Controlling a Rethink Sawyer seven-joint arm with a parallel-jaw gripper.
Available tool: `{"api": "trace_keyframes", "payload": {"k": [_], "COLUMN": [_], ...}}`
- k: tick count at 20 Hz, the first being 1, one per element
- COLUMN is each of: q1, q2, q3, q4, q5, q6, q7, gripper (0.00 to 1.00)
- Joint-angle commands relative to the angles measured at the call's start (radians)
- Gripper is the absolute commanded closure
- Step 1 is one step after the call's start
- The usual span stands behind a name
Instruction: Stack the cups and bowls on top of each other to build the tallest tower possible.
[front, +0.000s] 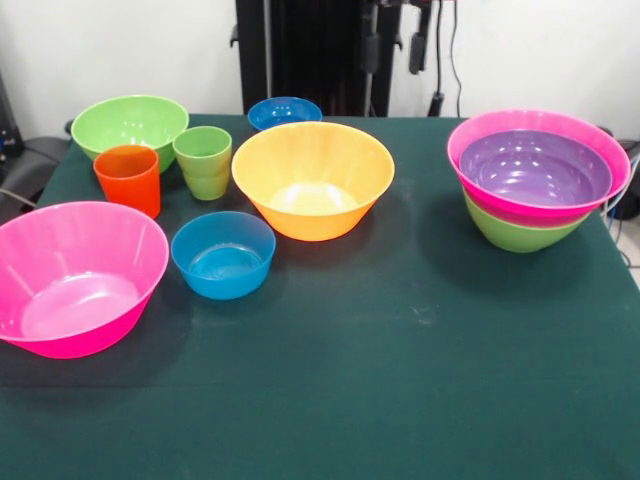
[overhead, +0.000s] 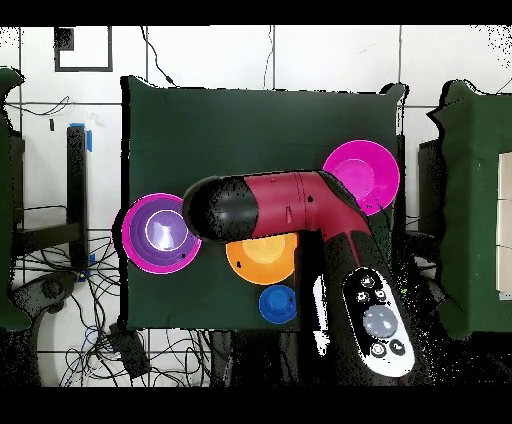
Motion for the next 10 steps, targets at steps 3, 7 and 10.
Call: {"api": "trace_keyframes", "payload": {"k": [3, 7, 10], "q1": [-0.034, -0.051, -0.063], "q2": [0.078, 0.097, 0.106], "q3": [0.094, 0.112, 0.123], "q4": [-0.027, -0.039, -0.041], "q5": [-0.118, -0.131, -0.138], "q6": [-0.056, -0.037, -0.029], "q7": [-0.221, -0.22, -0.219], "gripper": [0.0, 0.0, 0.0]}}
